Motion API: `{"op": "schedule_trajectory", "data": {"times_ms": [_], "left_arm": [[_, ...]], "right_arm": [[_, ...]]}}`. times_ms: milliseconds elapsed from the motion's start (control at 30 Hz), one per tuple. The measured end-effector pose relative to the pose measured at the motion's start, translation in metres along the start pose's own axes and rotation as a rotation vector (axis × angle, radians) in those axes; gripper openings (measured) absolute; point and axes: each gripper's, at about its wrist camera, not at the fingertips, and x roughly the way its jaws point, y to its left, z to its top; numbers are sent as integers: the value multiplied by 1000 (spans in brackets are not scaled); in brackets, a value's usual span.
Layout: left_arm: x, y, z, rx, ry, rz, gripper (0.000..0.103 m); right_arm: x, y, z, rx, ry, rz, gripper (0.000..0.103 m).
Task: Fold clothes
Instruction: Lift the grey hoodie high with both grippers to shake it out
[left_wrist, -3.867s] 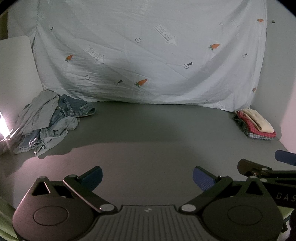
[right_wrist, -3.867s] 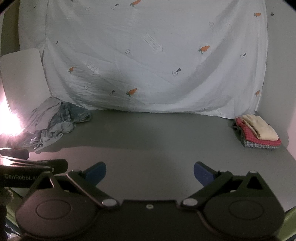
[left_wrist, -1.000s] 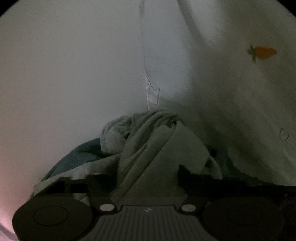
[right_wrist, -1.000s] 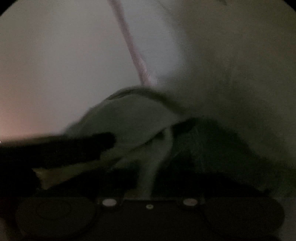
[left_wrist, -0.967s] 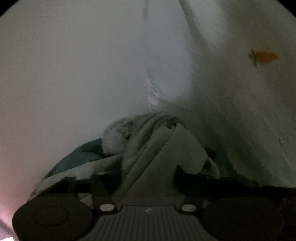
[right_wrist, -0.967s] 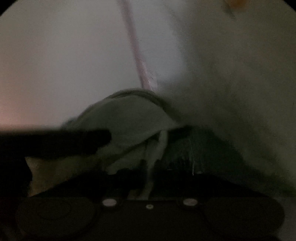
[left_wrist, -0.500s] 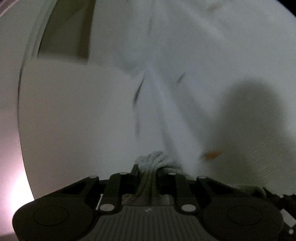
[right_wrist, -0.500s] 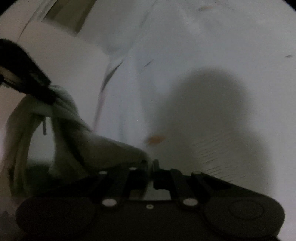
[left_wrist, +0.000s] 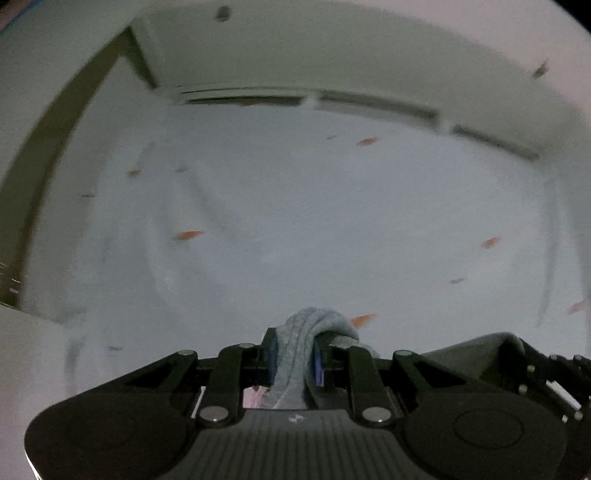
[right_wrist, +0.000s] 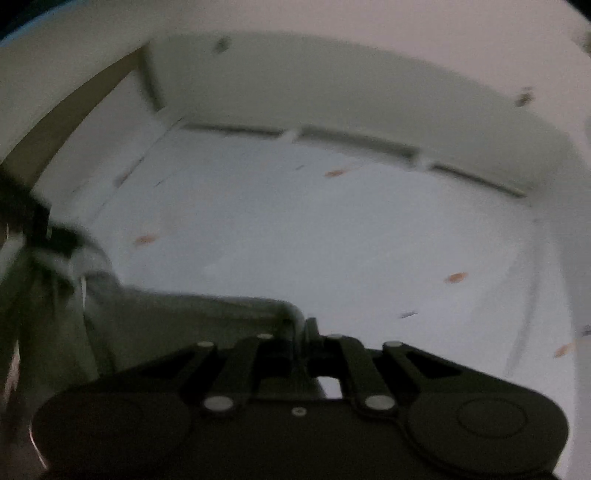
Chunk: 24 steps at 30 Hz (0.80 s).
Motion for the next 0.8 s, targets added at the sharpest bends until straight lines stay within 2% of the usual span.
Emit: {"op": "schedule_trajectory", "data": {"times_ms": [100, 200, 333, 467, 567, 800], "left_arm": [[-8, -45, -7, -54, 30, -96, 21], [-8, -85, -19, -98, 91, -187, 21], [-2, -114, -33, -115, 137, -222, 20], [8, -137, -28, -70, 126, -252, 20], [21, -144, -24, -28, 114, -264, 19], [44, -102, 0, -59, 84, -276, 19]], "right_arm": [[-29, -58, 13, -5, -14, -54, 6], [-55, -100, 19, -16, -1, -101, 6], [-79, -134, 17, -37, 33, -150, 6], [-87, -139, 15, -35, 47, -174, 6], [-78, -138, 20, 17, 55, -180, 6], [-86, -117, 28, 51, 32, -181, 6]]}}
